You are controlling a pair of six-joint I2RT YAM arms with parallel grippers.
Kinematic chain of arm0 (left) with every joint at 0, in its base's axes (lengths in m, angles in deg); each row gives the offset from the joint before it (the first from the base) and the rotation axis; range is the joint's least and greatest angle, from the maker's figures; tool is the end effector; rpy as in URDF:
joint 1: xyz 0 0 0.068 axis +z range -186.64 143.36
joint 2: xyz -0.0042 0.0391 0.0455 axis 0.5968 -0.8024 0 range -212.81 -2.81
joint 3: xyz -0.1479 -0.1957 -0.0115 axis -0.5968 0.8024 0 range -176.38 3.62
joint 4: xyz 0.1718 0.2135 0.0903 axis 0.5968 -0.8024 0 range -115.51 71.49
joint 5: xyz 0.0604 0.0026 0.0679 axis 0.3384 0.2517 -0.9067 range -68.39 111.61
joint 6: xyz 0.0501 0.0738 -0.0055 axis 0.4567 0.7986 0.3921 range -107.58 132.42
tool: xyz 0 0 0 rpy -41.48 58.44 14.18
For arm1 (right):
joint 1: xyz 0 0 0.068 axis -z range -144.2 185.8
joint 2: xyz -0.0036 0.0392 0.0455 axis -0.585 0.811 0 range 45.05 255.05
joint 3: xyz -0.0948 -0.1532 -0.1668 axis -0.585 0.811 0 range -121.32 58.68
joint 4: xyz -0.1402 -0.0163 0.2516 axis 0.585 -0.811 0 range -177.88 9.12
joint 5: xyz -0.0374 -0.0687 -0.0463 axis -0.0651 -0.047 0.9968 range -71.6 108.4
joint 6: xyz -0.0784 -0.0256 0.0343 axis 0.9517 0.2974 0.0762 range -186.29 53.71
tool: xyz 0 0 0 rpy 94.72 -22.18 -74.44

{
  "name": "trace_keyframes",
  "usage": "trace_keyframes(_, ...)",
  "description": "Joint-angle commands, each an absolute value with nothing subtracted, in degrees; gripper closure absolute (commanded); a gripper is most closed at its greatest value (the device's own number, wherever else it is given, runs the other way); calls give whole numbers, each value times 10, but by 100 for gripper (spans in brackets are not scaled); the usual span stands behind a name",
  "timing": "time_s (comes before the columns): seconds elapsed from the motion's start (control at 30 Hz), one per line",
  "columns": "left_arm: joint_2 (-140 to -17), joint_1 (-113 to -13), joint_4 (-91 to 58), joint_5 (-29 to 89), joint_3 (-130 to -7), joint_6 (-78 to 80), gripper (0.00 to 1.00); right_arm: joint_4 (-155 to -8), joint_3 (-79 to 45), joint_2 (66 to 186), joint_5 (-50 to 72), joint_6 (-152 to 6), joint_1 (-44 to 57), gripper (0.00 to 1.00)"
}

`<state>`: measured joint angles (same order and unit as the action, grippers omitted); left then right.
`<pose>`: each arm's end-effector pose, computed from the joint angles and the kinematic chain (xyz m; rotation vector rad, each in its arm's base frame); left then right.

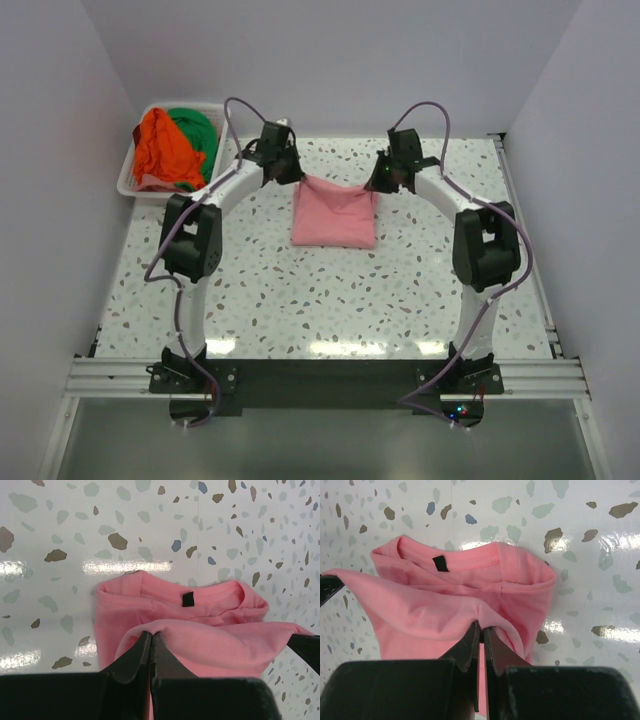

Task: Fold and stack the t-shirts
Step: Fold the tshirt

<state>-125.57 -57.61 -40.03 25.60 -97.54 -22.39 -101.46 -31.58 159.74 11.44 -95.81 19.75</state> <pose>0.4986 -0.1971 0.1619 -0.2522 2.3776 -0.5586 0.4784 0.1478 0.1608 0.2224 2.4020 0.5219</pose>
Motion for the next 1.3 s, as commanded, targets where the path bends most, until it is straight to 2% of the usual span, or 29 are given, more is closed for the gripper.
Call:
trace_keyframes(0.0,-1280,-567,-392,283,-1018,-212,100,-998,-351,1615,125,-953,202,100)
trace_keyframes(0.1,-1299,-562,-398,290,-1034,-215,100,-1001,-370,1641,131,-953,207,93)
trace_keyframes(0.13,-1302,-556,-399,294,-1043,-215,95,-1002,-376,1649,134,-954,209,92)
trace_keyframes(0.2,-1310,-552,-406,300,-1053,-214,86,-1012,-400,1666,121,-943,212,83)
trace_keyframes(0.23,-1310,-547,-408,300,-1060,-213,67,-1016,-408,1673,123,-942,214,75)
trace_keyframes(0.27,-1309,-546,-413,301,-1064,-211,51,-1016,-417,1674,122,-939,214,51)
trace_keyframes(0.3,-1307,-545,-421,300,-1068,-207,36,-1016,-419,1674,115,-925,215,38)
trace_keyframes(0.33,-1303,-543,-423,299,-1071,-205,11,-1018,-423,1667,115,-921,215,16)
trace_keyframes(0.37,-1291,-543,-426,295,-1070,-204,1,-1021,-423,1662,116,-918,215,2)
trace_keyframes(0.6,-1181,-543,-397,291,-974,-205,0,-1022,-355,1584,81,-890,214,1)
trace_keyframes(0.83,-1022,-543,-354,276,-757,-227,0,-1016,-211,1506,64,-882,211,2)
trace_keyframes(0.97,-931,-543,-342,269,-657,-242,0,-1007,-167,1495,57,-882,203,2)
trace_keyframes(1.03,-904,-544,-343,264,-607,-248,0,-1006,-159,1501,64,-881,200,6)
trace_keyframes(1.07,-879,-543,-342,261,-592,-250,0,-1006,-160,1503,65,-880,200,13)
trace_keyframes(1.2,-827,-543,-361,238,-536,-257,0,-988,-159,1523,71,-884,197,26)
trace_keyframes(1.27,-805,-543,-362,235,-521,-259,0,-976,-160,1535,73,-887,197,30)
